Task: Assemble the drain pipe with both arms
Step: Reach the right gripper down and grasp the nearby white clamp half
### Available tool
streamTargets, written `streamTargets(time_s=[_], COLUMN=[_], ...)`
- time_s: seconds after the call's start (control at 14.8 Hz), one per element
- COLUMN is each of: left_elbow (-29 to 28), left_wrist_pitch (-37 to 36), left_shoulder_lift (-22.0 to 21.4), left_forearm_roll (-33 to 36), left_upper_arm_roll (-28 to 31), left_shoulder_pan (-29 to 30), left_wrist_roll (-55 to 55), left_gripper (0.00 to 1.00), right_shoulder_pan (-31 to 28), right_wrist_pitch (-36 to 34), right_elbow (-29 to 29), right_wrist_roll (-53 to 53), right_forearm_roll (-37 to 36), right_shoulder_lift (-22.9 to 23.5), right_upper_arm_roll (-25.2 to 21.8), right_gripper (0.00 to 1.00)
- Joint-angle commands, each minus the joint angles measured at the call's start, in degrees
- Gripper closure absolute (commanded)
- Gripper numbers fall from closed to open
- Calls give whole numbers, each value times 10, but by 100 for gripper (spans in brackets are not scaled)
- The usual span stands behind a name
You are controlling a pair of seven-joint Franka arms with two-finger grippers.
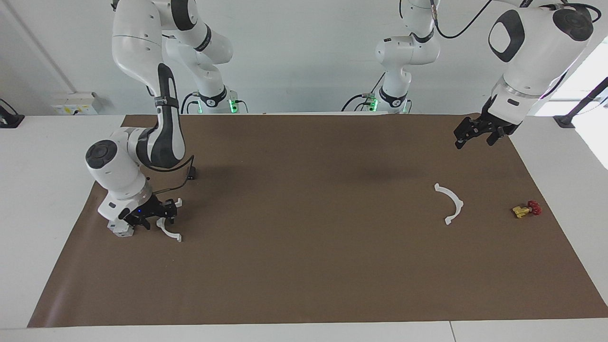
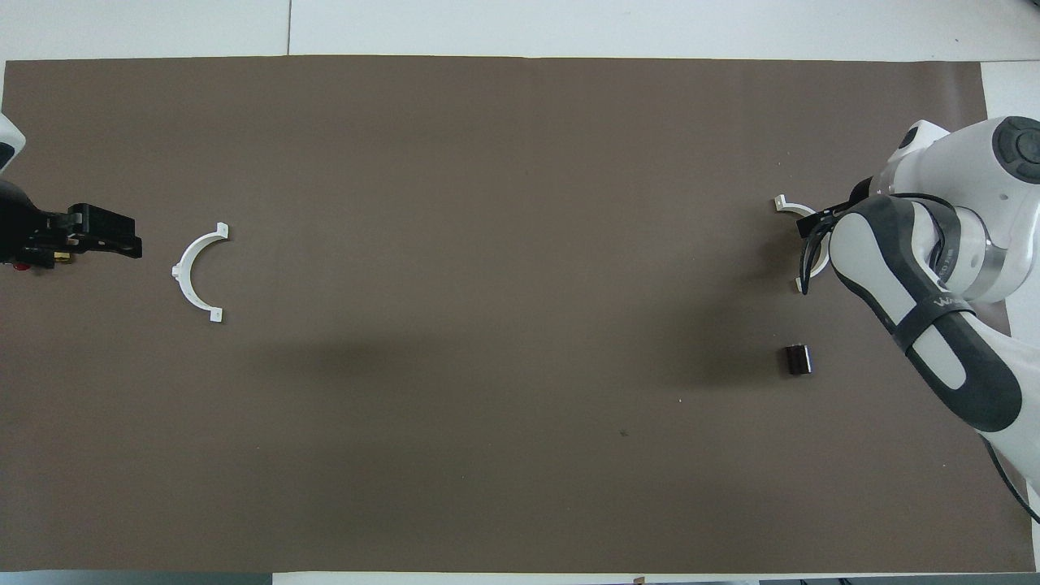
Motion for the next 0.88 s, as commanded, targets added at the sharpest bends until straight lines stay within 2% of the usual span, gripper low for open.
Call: streamTargets(time_s=[0.0,0.27,0.54,0.68,0.81], left_elbow=[-6,-6,-6,-6,-6], left_wrist_pitch=[-3,-3,-3,-3,-3], left_shoulder_lift=[-9,-9,-9,-9,-9], left_forearm_roll=[-7,-7,-7,-7,-7], left_upper_arm_roll=[3,3,3,3,3], left_shoulder_pan=[0,0,0,0,0], left_wrist_roll=[2,2,2,2,2], left_gripper=[0,0,0,0,0], right_shoulder_pan=[-9,-10,-13,-11,-2], right_wrist_pitch=[22,44,45,37,3], right_elbow=[-20,-38,-37,-27,9], right_wrist_roll=[-29,-37,-41,-41,-36], right_forearm_roll=[21,22,22,22,22], right_shoulder_lift=[-6,-9,-4,-2,0], right_upper_arm_roll=[6,6,6,7,10], right_gripper=[38,44,70,87,88])
